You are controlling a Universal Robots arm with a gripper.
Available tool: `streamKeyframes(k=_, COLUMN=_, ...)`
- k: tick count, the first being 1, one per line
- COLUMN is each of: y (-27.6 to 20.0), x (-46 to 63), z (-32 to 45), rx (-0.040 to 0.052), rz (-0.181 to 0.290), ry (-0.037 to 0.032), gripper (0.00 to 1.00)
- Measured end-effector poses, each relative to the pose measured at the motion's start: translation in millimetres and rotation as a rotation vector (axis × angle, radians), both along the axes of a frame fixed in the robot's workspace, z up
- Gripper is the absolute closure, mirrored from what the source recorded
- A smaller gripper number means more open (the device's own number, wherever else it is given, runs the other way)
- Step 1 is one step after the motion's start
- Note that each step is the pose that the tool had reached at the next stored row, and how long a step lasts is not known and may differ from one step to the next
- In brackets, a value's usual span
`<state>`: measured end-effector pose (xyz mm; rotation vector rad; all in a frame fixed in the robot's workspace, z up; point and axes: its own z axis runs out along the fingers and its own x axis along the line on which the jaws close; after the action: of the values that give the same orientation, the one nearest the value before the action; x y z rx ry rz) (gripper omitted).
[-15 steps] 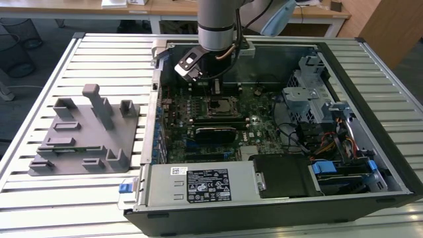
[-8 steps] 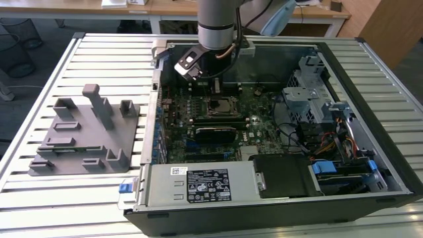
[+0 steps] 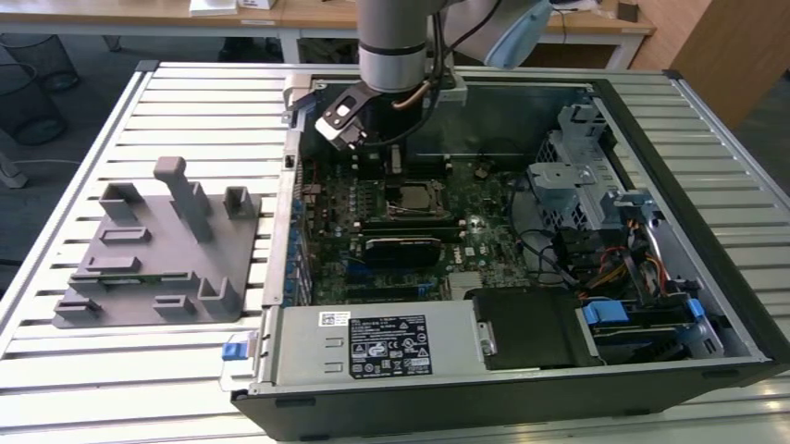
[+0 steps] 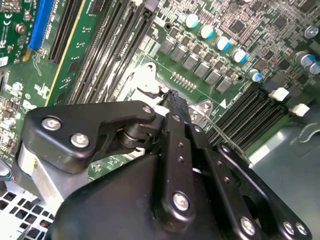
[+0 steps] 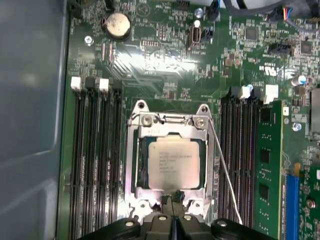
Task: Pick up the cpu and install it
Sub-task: 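Close the cpu cover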
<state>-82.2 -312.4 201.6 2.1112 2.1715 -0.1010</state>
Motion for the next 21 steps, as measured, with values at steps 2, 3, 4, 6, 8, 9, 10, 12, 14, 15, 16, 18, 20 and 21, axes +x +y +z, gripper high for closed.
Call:
streamKeyframes(k=2, y=0.0, x=0.0, z=-1.8, rx=-0.0001, rz=0.000, ry=0.0002, gripper=0.89)
streamKeyframes(k=3, y=0.0, x=-0.1, z=-2.9, rx=-0.0002, rz=0.000, ry=0.0003, gripper=0.89)
streamKeyframes(k=4, y=0.0, x=-0.2, z=-3.8, rx=-0.0007, rz=0.000, ry=0.0010, gripper=0.89)
streamKeyframes(k=6, y=-0.1, x=-0.3, z=-5.0, rx=-0.0007, rz=0.000, ry=0.0011, gripper=0.89)
streamKeyframes(k=8, y=0.1, x=-0.2, z=-5.4, rx=0.0002, rz=0.000, ry=0.0005, gripper=0.89)
streamKeyframes(k=9, y=0.1, x=-0.1, z=-5.4, rx=0.0005, rz=0.000, ry=0.0002, gripper=0.89)
streamKeyframes(k=10, y=0.2, x=-0.1, z=-4.9, rx=0.0009, rz=0.000, ry=-0.0001, gripper=0.89)
streamKeyframes(k=12, y=0.5, x=0.2, z=-2.7, rx=0.0028, rz=0.000, ry=-0.0016, gripper=0.89)
streamKeyframes(k=14, y=0.2, x=-0.1, z=1.0, rx=0.0005, rz=0.000, ry=0.0002, gripper=0.89)
streamKeyframes(k=15, y=0.3, x=0.0, z=2.5, rx=0.0007, rz=0.000, ry=0.0000, gripper=0.89)
streamKeyframes(k=16, y=0.3, x=-0.1, z=4.2, rx=0.0008, rz=0.000, ry=0.0000, gripper=0.89)
streamKeyframes(k=18, y=0.3, x=0.0, z=5.9, rx=0.0006, rz=0.000, ry=0.0002, gripper=0.89)
streamKeyframes(k=20, y=0.3, x=1.6, z=5.9, rx=0.0008, rz=0.000, ry=0.0007, gripper=0.89)
streamKeyframes(k=21, y=0.3, x=3.2, z=6.0, rx=0.0006, rz=0.000, ry=0.0012, gripper=0.89)
